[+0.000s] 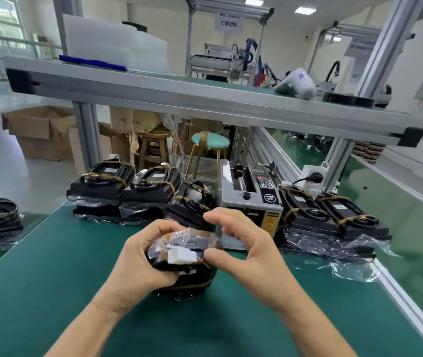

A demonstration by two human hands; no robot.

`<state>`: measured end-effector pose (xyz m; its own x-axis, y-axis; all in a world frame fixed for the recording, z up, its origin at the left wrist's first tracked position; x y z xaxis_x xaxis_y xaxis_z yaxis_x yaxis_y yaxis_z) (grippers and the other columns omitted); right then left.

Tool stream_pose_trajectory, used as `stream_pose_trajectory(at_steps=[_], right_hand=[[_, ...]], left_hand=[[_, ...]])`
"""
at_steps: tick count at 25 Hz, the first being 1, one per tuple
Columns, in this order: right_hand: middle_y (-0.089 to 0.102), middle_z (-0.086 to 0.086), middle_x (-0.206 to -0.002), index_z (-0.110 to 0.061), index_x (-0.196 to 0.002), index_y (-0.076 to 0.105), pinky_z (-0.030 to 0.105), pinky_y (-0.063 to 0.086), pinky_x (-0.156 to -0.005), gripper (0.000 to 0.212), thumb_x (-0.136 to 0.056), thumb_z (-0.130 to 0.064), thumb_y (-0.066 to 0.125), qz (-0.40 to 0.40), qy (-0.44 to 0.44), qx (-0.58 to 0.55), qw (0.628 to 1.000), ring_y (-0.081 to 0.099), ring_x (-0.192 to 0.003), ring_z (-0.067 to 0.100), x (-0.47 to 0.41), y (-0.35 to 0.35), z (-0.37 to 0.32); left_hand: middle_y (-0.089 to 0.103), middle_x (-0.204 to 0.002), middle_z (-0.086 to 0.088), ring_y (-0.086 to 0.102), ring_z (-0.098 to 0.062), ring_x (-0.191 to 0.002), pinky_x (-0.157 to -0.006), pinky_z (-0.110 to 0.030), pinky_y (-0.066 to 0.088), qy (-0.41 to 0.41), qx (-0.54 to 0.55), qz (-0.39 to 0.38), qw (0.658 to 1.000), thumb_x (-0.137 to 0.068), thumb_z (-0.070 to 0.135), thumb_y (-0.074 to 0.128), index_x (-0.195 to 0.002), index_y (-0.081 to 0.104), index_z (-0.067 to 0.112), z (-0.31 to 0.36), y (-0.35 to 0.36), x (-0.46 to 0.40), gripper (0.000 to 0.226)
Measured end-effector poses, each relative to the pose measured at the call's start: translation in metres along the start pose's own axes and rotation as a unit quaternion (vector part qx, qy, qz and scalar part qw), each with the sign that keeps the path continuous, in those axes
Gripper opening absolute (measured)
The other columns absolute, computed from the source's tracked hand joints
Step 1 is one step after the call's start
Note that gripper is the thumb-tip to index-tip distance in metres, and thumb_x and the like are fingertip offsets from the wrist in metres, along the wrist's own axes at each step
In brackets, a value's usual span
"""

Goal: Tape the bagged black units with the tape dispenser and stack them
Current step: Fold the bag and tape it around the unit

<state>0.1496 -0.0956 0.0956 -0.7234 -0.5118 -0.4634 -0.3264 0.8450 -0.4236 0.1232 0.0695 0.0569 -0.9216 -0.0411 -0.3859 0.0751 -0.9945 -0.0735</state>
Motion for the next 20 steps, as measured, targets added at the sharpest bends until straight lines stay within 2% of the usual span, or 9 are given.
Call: stream_pose_trajectory(at_steps=[4,7,9,12,14,16,17,18,20], right_hand=[[0.062,-0.016,-0.120,-0.030,-0.114,0.067,0.027,0.043,-0.099,0.041,-0.076,-0.016,0.073,-0.022,0.030,-0.021,0.999,0.056,-0.118,0.010,0.002,0.008,0.009],[0.062,-0.014,-0.118,-0.027,-0.114,0.068,0.020,0.043,-0.094,0.044,-0.075,-0.008,0.074,0.003,-0.006,0.011,1.000,0.058,-0.113,0.010,0.000,0.008,0.006],[0.063,-0.014,-0.117,-0.027,-0.115,0.067,0.019,0.043,-0.094,0.045,-0.075,-0.010,0.075,0.011,-0.010,0.020,1.000,0.058,-0.112,0.009,-0.001,0.007,0.005],[0.065,-0.017,-0.119,-0.034,-0.120,0.062,0.025,0.044,-0.099,0.049,-0.074,-0.020,0.075,-0.001,0.048,-0.011,0.999,0.058,-0.117,0.007,-0.001,0.007,0.016],[0.067,-0.013,-0.114,-0.034,-0.113,0.065,0.025,0.046,-0.097,0.039,-0.077,-0.022,0.074,0.032,0.089,-0.053,0.994,0.060,-0.113,0.007,0.001,0.005,0.022],[0.070,-0.009,-0.096,-0.027,-0.092,0.071,0.025,0.049,-0.083,0.013,-0.080,-0.024,0.077,0.110,0.125,-0.063,0.984,0.064,-0.094,0.008,0.001,-0.001,0.026],[0.067,-0.010,-0.081,-0.022,-0.079,0.070,0.024,0.047,-0.072,0.009,-0.080,-0.029,0.076,0.137,0.146,-0.045,0.979,0.061,-0.077,0.007,0.001,-0.004,0.026],[0.060,-0.011,-0.066,-0.019,-0.067,0.066,0.022,0.042,-0.062,0.022,-0.079,-0.035,0.075,0.145,0.165,-0.027,0.975,0.052,-0.062,0.005,0.000,-0.004,0.026],[0.047,-0.012,-0.047,-0.019,-0.056,0.061,0.017,0.034,-0.051,0.035,-0.076,-0.045,0.074,0.123,0.195,-0.021,0.973,0.040,-0.047,0.003,-0.003,-0.001,0.024]], left_hand=[[0.065,-0.075,0.000,0.055,-0.007,-0.064,-0.058,-0.015,0.044,-0.016,0.011,-0.009,1.000,-0.048,-0.010,0.066,-0.099,0.063,0.014,-0.009,-0.001,-0.001,0.055],[0.070,-0.090,-0.003,0.063,-0.012,-0.079,-0.071,-0.018,0.048,-0.012,-0.001,-0.023,1.000,-0.049,-0.002,0.076,-0.106,0.062,0.014,-0.007,-0.002,-0.006,0.061],[0.069,-0.103,-0.003,0.065,-0.012,-0.092,-0.080,-0.018,0.049,0.011,-0.026,-0.033,0.999,-0.051,0.007,0.082,-0.111,0.060,0.017,0.000,-0.001,-0.006,0.065],[0.065,-0.113,0.003,0.062,-0.009,-0.105,-0.088,-0.015,0.046,0.052,-0.063,-0.005,0.997,-0.052,0.016,0.083,-0.117,0.056,0.019,0.005,-0.004,-0.005,0.070],[0.063,-0.117,0.002,0.060,-0.011,-0.109,-0.092,-0.019,0.046,0.064,-0.027,0.026,0.997,-0.053,0.012,0.083,-0.116,0.056,0.023,0.005,-0.009,-0.002,0.070],[0.061,-0.122,-0.001,0.058,-0.015,-0.113,-0.095,-0.021,0.045,0.083,-0.001,0.024,0.996,-0.055,0.007,0.083,-0.110,0.062,0.024,0.006,-0.009,-0.001,0.061],[0.060,-0.123,-0.003,0.058,-0.017,-0.114,-0.095,-0.022,0.045,0.088,0.006,0.014,0.996,-0.057,0.003,0.082,-0.106,0.066,0.022,0.007,-0.007,-0.001,0.055],[0.060,-0.122,-0.004,0.058,-0.018,-0.113,-0.096,-0.024,0.045,0.090,0.007,0.007,0.996,-0.059,0.000,0.080,-0.104,0.068,0.018,0.007,-0.006,-0.002,0.050],[0.063,-0.119,-0.003,0.058,-0.019,-0.114,-0.098,-0.026,0.045,0.097,-0.020,0.012,0.995,-0.062,0.001,0.077,-0.105,0.068,0.013,0.008,-0.008,-0.004,0.046]])
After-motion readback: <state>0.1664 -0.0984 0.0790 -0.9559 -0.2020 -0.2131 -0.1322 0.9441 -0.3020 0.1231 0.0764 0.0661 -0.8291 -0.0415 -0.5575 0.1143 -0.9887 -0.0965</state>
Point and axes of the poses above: each hand's wrist, its own x-axis away from the middle knuckle, its own y-axis out of the palm, z = x × y, the point moved 7 cm from there along -x, towards the middle knuckle
